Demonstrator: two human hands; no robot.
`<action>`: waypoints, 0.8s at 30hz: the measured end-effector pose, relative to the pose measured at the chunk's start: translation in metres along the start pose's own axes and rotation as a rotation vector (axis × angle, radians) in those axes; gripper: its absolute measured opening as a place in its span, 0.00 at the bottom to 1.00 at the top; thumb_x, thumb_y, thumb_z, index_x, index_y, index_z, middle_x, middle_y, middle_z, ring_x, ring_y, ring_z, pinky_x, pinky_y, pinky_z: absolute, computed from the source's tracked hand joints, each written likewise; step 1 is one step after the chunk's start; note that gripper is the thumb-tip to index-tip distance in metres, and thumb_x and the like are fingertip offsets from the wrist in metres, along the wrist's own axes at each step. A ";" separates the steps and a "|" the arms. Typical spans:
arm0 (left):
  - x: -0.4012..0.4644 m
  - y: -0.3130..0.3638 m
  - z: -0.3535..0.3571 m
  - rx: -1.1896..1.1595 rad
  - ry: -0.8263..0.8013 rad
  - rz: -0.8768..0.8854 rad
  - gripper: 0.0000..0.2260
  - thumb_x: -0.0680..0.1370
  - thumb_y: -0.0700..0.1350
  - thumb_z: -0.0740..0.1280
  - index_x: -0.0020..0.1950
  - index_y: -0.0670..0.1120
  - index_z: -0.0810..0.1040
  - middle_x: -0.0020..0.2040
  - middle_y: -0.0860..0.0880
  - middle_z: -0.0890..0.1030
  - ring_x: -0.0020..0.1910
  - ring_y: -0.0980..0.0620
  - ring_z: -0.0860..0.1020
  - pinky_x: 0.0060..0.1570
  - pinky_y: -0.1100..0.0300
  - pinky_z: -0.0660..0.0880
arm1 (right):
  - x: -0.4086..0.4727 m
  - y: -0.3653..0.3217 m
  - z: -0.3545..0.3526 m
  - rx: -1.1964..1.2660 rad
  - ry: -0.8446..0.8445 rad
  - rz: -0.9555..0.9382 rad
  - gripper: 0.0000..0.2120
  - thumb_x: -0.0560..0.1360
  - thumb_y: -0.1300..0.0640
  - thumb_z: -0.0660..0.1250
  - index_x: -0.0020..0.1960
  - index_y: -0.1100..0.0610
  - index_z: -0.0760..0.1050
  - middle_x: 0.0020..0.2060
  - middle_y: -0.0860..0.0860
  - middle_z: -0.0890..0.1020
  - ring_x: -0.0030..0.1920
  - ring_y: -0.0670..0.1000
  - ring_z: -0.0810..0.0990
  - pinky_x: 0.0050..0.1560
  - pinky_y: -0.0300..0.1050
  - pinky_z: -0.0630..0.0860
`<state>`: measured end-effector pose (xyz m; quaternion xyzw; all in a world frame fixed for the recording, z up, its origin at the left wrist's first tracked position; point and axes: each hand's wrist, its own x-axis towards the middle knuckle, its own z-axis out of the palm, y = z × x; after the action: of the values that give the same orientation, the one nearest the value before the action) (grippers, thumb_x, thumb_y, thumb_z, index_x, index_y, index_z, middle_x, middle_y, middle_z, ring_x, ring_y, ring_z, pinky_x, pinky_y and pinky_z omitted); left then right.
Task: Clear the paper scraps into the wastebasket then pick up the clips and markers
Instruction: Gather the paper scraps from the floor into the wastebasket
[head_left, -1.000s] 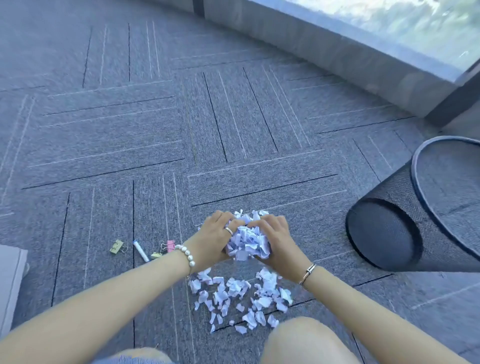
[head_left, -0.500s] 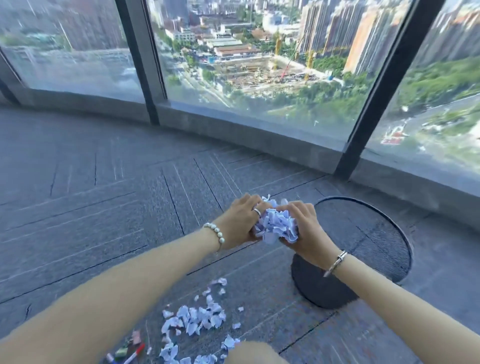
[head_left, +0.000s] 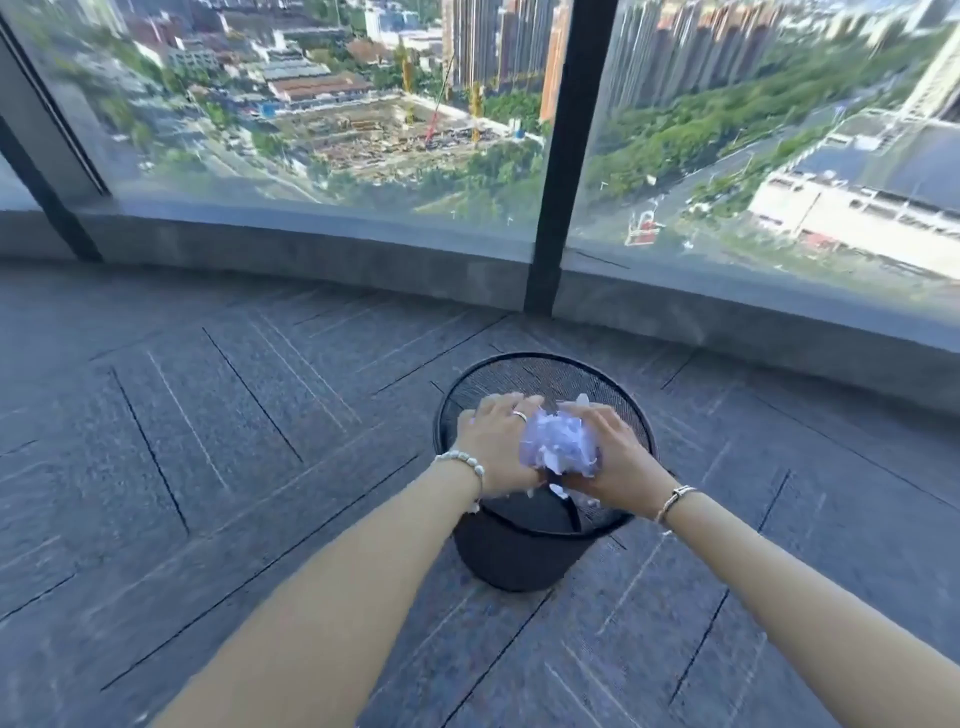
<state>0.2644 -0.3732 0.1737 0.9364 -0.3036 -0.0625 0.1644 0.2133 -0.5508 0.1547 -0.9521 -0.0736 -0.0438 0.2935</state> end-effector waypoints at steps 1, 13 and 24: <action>-0.003 -0.004 0.009 0.005 -0.024 -0.007 0.38 0.68 0.61 0.65 0.72 0.52 0.53 0.72 0.48 0.58 0.71 0.48 0.53 0.67 0.44 0.53 | -0.003 0.003 0.005 0.000 -0.025 0.016 0.38 0.62 0.46 0.75 0.66 0.46 0.61 0.63 0.52 0.66 0.60 0.54 0.69 0.59 0.50 0.68; -0.013 -0.016 0.016 0.025 0.134 0.080 0.35 0.70 0.64 0.61 0.72 0.53 0.55 0.73 0.48 0.58 0.72 0.49 0.52 0.70 0.47 0.50 | -0.009 -0.001 0.006 -0.057 -0.036 0.032 0.43 0.61 0.39 0.72 0.70 0.44 0.55 0.71 0.51 0.59 0.70 0.52 0.58 0.68 0.52 0.57; -0.024 -0.014 -0.002 -0.106 0.099 0.056 0.28 0.77 0.35 0.52 0.73 0.56 0.49 0.71 0.50 0.64 0.71 0.52 0.56 0.70 0.47 0.47 | 0.003 -0.024 -0.003 -0.062 0.061 0.045 0.14 0.77 0.52 0.57 0.60 0.54 0.72 0.58 0.53 0.77 0.62 0.53 0.71 0.61 0.50 0.66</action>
<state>0.2527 -0.3479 0.1716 0.9196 -0.3172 -0.0273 0.2302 0.2120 -0.5323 0.1712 -0.9603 -0.0418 -0.0685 0.2671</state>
